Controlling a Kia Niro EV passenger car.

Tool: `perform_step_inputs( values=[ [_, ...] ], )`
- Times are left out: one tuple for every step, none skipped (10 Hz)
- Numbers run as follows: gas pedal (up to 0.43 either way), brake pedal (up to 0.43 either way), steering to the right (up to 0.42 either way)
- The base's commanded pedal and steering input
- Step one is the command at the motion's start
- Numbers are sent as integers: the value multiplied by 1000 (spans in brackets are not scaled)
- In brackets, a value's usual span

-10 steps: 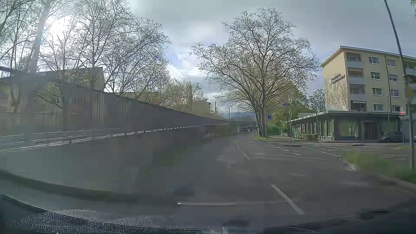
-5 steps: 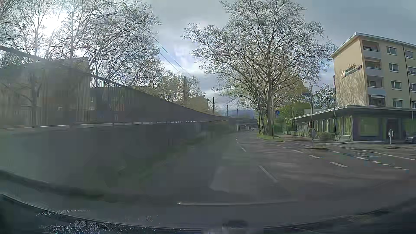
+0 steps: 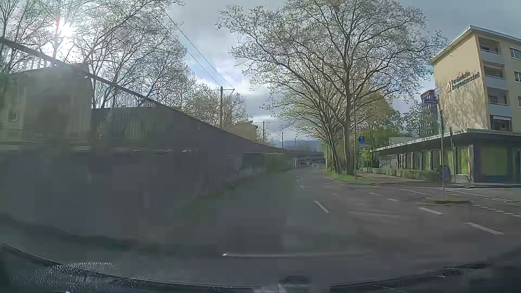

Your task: Follow the waypoints while adhering to traffic rules and regulations

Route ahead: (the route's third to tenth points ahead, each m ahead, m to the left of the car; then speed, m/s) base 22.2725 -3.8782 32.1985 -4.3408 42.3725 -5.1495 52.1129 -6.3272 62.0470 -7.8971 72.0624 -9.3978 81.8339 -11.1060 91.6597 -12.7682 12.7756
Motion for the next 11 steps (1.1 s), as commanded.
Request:
perform_step_inputs(
  values=[
    [98,0,12],
    [98,0,11],
    [98,0,11],
    [98,0,11],
    [98,0,11],
    [98,0,11],
    [98,0,10],
    [98,0,11],
    [98,0,11],
    [98,0,11],
    [98,0,10]
  ],
)
